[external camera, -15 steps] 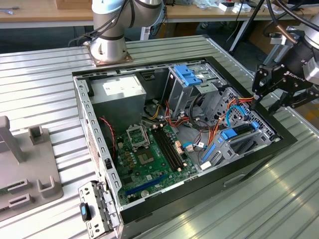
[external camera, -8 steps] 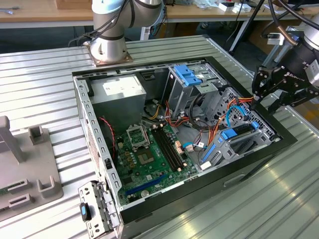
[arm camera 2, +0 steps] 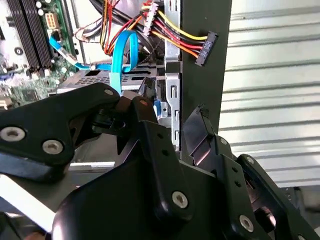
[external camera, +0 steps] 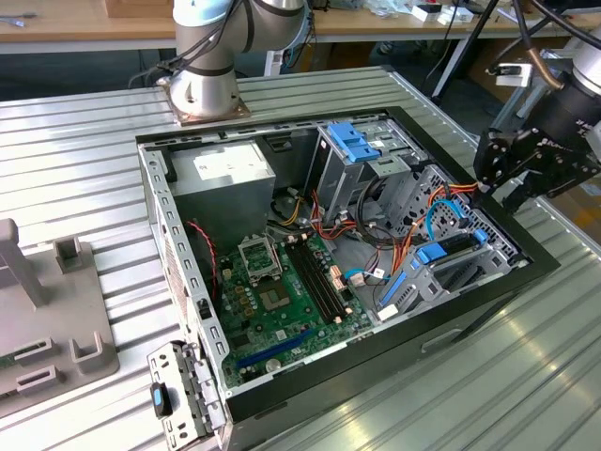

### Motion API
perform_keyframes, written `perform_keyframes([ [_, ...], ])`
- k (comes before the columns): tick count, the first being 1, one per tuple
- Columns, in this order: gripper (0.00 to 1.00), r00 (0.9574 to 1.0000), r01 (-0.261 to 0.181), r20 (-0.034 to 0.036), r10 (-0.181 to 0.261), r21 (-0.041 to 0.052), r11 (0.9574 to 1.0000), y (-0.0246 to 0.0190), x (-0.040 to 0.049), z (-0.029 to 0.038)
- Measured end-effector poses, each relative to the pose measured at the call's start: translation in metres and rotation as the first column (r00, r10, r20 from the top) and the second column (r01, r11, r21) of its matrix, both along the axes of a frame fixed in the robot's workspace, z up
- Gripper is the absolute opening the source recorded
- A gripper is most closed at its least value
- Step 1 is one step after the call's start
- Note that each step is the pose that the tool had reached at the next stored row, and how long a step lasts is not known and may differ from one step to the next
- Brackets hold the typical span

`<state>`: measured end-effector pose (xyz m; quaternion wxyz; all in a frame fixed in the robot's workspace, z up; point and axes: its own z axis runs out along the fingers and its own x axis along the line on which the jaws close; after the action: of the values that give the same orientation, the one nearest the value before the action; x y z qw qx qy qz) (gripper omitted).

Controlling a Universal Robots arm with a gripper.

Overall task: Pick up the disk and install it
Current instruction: 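Insert the first disk wire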

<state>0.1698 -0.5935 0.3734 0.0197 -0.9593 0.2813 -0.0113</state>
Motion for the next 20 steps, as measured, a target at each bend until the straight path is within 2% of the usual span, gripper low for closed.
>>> perform_keyframes([
  [2,0.51,0.9993,-0.037,0.0011,0.037,0.0000,0.9993,0.0000,0.0000,-0.0001],
  [3,0.51,0.9963,-0.085,0.0113,0.085,-0.0005,0.9964,0.0001,0.0000,-0.0007],
  [4,0.51,0.9949,-0.100,0.0178,0.100,-0.0013,0.9950,0.0003,0.0000,-0.0007],
  [5,0.51,0.9935,-0.112,0.0212,0.112,-0.0017,0.9937,0.0011,0.0001,-0.0008],
  [7,0.51,0.9921,-0.124,0.0220,0.124,-0.0017,0.9923,0.0048,0.0001,-0.0009],
  [8,0.51,0.9911,-0.131,0.0221,0.131,-0.0017,0.9914,0.0093,0.0009,-0.0010],
  [9,0.51,0.9908,-0.133,0.0221,0.133,-0.0019,0.9911,0.0118,0.0020,-0.0009],
  [12,0.51,0.9907,-0.134,0.0221,0.134,-0.0018,0.9910,0.0129,0.0130,-0.0016],
  [16,0.51,0.9912,-0.131,0.0221,0.131,-0.0016,0.9914,0.0134,0.0161,-0.0034],
  [18,0.51,0.9939,-0.108,0.0221,0.108,-0.0019,0.9942,0.0135,0.0185,-0.0045],
  [20,0.51,0.9948,-0.100,0.0221,0.100,-0.0020,0.9950,0.0135,0.0187,-0.0046],
])
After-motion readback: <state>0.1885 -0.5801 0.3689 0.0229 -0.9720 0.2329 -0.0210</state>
